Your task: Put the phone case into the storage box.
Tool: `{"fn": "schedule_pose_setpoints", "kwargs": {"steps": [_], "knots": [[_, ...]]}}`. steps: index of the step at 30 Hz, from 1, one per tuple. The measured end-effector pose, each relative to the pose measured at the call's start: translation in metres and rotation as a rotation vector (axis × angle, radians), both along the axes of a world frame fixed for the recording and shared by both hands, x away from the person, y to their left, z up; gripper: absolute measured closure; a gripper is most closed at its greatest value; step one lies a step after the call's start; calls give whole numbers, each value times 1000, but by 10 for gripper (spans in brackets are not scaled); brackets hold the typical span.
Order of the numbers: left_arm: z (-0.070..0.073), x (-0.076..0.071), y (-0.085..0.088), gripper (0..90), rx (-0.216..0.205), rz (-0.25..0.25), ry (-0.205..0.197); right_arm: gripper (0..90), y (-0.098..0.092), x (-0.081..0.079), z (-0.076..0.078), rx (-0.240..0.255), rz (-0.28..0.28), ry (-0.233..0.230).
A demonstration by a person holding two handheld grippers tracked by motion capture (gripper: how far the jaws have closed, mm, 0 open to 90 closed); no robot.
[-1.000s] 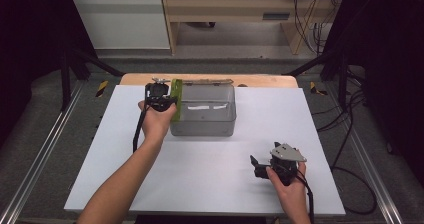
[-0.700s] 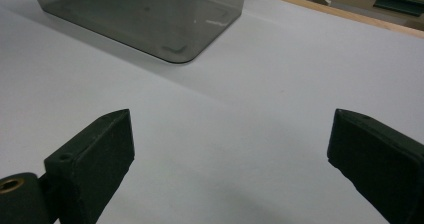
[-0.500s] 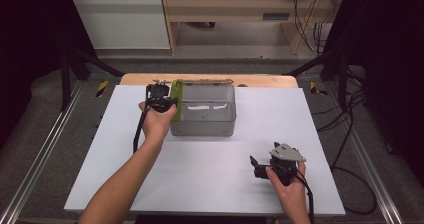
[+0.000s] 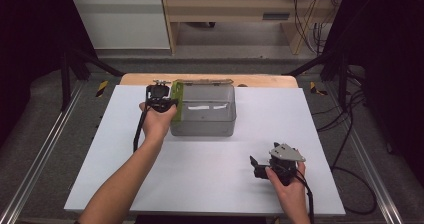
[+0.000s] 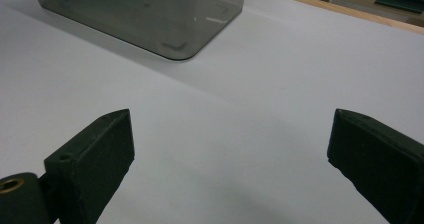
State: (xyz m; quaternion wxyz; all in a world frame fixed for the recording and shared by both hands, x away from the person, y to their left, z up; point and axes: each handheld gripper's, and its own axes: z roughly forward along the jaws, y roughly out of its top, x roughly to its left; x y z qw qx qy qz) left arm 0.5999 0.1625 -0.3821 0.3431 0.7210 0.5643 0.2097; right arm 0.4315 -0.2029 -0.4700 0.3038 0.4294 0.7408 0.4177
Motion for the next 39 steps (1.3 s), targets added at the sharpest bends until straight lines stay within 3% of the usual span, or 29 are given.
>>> {"fn": "schedule_pose_setpoints", "kwargs": {"steps": [14,39], "knots": [[-2,3,-1,774,-31,-2,23,52,1,0,-1,2,0,6],[-8,6,-6,774,-46,-12,54,52,0,0,-1,-1,2,9]]}}
